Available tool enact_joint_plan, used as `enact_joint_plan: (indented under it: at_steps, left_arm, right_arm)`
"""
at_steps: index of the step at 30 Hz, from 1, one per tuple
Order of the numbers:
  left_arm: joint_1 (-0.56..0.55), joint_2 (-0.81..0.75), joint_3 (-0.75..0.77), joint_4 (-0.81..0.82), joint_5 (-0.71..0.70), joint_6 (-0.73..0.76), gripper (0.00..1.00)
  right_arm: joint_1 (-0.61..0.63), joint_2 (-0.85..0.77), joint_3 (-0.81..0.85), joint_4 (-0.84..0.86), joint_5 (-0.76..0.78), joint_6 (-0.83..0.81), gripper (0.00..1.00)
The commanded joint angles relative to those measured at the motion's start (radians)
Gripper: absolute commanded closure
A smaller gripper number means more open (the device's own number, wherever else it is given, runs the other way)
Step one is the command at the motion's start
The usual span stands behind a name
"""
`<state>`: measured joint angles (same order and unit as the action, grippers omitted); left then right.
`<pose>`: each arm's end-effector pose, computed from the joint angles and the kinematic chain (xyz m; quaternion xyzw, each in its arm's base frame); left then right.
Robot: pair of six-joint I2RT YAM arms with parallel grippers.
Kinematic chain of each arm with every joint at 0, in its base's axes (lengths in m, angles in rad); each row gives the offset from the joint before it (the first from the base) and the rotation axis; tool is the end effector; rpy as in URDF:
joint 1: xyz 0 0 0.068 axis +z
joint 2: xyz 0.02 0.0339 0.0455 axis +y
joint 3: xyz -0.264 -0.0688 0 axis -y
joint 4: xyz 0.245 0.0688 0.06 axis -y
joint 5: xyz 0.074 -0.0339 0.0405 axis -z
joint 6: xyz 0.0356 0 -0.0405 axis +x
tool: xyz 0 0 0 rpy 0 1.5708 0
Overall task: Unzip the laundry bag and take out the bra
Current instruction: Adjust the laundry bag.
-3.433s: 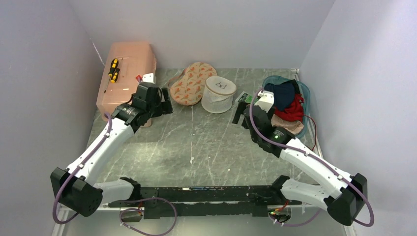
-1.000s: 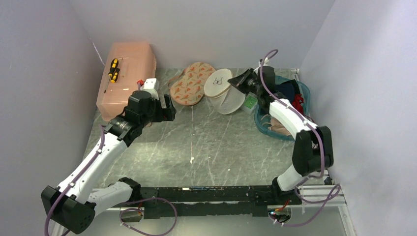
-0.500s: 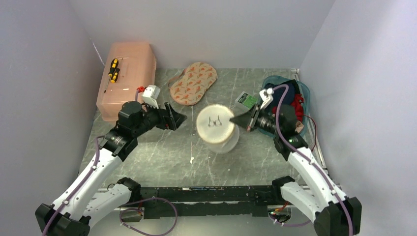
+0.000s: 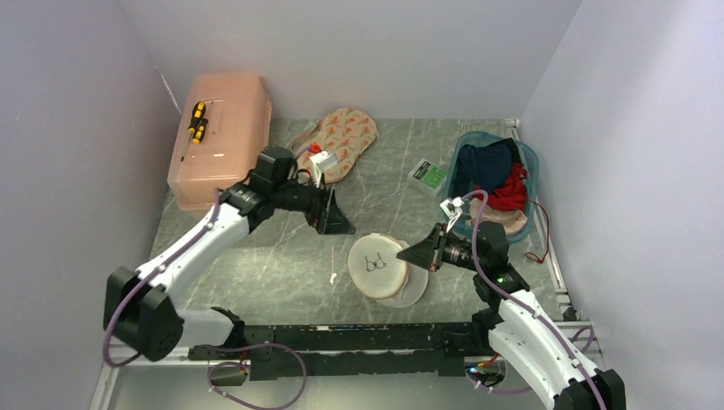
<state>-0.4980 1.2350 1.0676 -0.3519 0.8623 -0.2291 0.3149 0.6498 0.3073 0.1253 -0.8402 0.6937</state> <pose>0.2234 -0.1522 0.3329 0.3132 0.7506 -0.5000 0.2976 0.1403 0.0736 0.2264 -0.1169 0.7472 0.5547 0.3470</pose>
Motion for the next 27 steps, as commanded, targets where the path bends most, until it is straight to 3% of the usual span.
enact_joint_plan:
  at_steps: [1, 10, 15, 19, 22, 27]
  left_arm:
    - [-0.008, 0.101, -0.017, 0.045, 0.157, 0.028, 0.10]
    - [-0.066, 0.292, 0.073, 0.106, 0.263, 0.140, 0.09]
    - [-0.150, 0.346, 0.094, 0.101, 0.199, 0.315, 0.08]
    - [-0.169, 0.391, 0.117, 0.079, 0.187, 0.362, 0.10]
    - [-0.171, 0.414, 0.129, 0.071, 0.203, 0.376, 0.15]
    - [-0.182, 0.430, 0.147, 0.042, 0.259, 0.386, 0.33]
  right_arm:
    - [0.001, -0.001, -0.044, 0.078, 0.009, -0.018, 1.00]
    - [0.002, -0.044, -0.020, -0.026, -0.014, -0.073, 1.00]
    - [0.002, -0.074, -0.053, 0.039, -0.063, -0.023, 1.00]
    - [0.003, -0.090, -0.049, 0.024, -0.082, -0.026, 1.00]
    - [0.003, -0.101, -0.050, 0.037, -0.091, -0.012, 1.00]
    - [0.004, -0.099, -0.039, 0.032, -0.083, -0.018, 1.00]
